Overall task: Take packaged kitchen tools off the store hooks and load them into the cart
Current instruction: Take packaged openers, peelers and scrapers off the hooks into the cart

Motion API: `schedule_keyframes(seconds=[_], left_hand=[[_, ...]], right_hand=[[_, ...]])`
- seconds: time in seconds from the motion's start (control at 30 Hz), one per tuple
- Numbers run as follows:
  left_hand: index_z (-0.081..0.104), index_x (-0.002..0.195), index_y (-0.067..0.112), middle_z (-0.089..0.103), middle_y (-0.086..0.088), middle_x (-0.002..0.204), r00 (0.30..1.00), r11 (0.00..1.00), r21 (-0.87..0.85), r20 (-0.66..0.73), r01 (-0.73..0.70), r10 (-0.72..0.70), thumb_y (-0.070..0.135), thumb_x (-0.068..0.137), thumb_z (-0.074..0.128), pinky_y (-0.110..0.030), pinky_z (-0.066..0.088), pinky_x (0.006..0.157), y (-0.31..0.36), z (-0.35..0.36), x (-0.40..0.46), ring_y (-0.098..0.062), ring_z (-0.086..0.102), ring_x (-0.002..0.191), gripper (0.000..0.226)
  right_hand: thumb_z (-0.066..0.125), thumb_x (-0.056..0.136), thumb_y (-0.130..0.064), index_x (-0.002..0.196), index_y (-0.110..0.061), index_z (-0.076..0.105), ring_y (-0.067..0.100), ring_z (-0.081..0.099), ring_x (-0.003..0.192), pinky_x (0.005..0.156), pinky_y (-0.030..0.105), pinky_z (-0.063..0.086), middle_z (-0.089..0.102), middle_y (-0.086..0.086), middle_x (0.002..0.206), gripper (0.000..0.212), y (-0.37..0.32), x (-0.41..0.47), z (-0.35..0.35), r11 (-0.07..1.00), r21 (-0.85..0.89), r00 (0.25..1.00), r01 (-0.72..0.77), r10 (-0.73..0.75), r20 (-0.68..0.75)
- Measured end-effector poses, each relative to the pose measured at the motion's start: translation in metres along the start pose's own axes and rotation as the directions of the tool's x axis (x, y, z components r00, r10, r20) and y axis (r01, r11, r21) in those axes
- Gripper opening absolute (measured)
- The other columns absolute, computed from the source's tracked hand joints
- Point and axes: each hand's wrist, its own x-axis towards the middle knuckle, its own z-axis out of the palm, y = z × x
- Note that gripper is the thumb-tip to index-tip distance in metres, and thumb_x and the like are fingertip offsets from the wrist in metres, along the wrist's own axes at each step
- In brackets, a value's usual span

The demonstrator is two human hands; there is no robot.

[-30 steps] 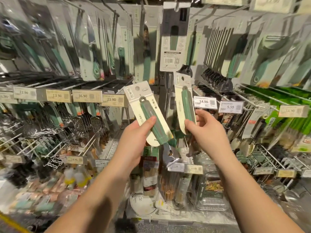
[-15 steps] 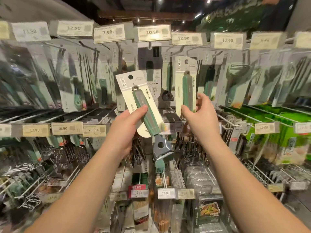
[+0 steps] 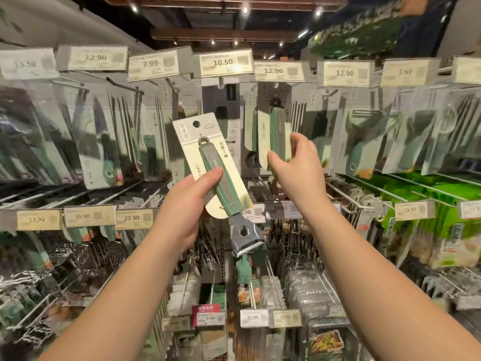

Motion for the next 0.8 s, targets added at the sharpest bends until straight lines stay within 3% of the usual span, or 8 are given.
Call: schedule_keyframes(seconds=[0.07,0.17,0.3,0.4,0.53,0.63,0.8], left_hand=[[0.069,0.119,0.013,0.077,0.001,0.103,1.0,1.0,-0.007,-0.01,0.0,0.0,0.031,0.097,0.061,-0.026,0.048,0.079,0.0,0.0,0.002,-0.012,0.07,0.085,0.03],[0.07,0.117,0.012,0.077,-0.001,0.1,1.0,1.0,-0.031,-0.023,0.0,0.0,0.029,0.098,0.06,-0.018,0.051,0.058,0.002,0.0,0.004,-0.011,0.07,0.079,0.028],[0.071,0.115,0.016,0.078,-0.002,0.102,0.999,0.998,-0.057,-0.043,0.007,-0.01,0.03,0.097,0.061,-0.025,0.05,0.06,0.004,-0.001,0.006,-0.014,0.072,0.082,0.025],[0.071,0.112,0.017,0.078,-0.002,0.101,0.999,0.997,-0.077,-0.047,0.013,-0.016,0.029,0.097,0.06,-0.023,0.051,0.056,0.003,-0.001,0.005,-0.013,0.072,0.079,0.022],[0.071,0.113,0.016,0.078,0.0,0.097,0.999,0.998,-0.068,-0.049,0.015,-0.018,0.029,0.098,0.06,-0.021,0.049,0.051,0.0,-0.001,0.005,-0.012,0.071,0.076,0.023],[0.071,0.112,0.016,0.078,0.0,0.095,0.998,0.999,-0.052,-0.06,0.013,-0.017,0.029,0.098,0.059,-0.027,0.05,0.056,-0.002,-0.001,0.005,-0.012,0.071,0.073,0.022],[0.071,0.111,0.016,0.078,0.0,0.09,0.996,0.999,-0.034,-0.082,0.019,-0.022,0.03,0.098,0.059,-0.035,0.048,0.06,-0.004,-0.001,0.006,-0.015,0.069,0.07,0.022]], right_hand=[[0.062,0.094,-0.039,0.153,-0.016,0.034,0.009,0.051,0.119,0.089,0.021,0.037,0.041,0.001,0.15,0.069,0.002,0.004,0.002,1.0,-0.004,1.0,0.011,-0.011,-0.005],[0.063,0.093,-0.039,0.152,-0.017,0.036,0.012,0.053,0.12,0.093,0.024,0.043,0.042,0.001,0.149,0.068,0.005,0.01,0.005,1.0,-0.012,1.0,0.023,-0.023,-0.016],[0.062,0.093,-0.038,0.152,-0.014,0.036,0.017,0.052,0.124,0.089,0.023,0.037,0.042,0.004,0.15,0.068,0.01,0.016,0.011,0.997,-0.07,1.0,0.029,-0.028,0.013],[0.061,0.092,-0.037,0.151,-0.01,0.035,0.02,0.054,0.121,0.088,0.027,0.04,0.042,0.006,0.149,0.07,0.017,0.025,0.02,0.993,-0.116,1.0,0.002,0.0,0.022],[0.061,0.091,-0.035,0.124,-0.007,0.054,0.021,0.058,0.091,0.073,0.034,0.047,0.05,0.009,0.129,0.044,0.022,0.048,0.035,0.982,-0.19,0.998,-0.01,0.02,0.051],[0.064,0.089,-0.034,0.111,-0.009,0.058,0.025,0.064,0.077,0.071,0.041,0.057,0.05,0.013,0.133,0.034,0.027,0.067,0.048,0.977,-0.214,0.997,-0.029,0.043,0.064],[0.065,0.091,-0.039,0.138,-0.005,0.039,0.035,0.06,0.111,0.086,0.042,0.055,0.05,0.017,0.137,0.064,0.031,0.097,0.069,0.95,-0.293,0.983,-0.108,0.147,0.114]])
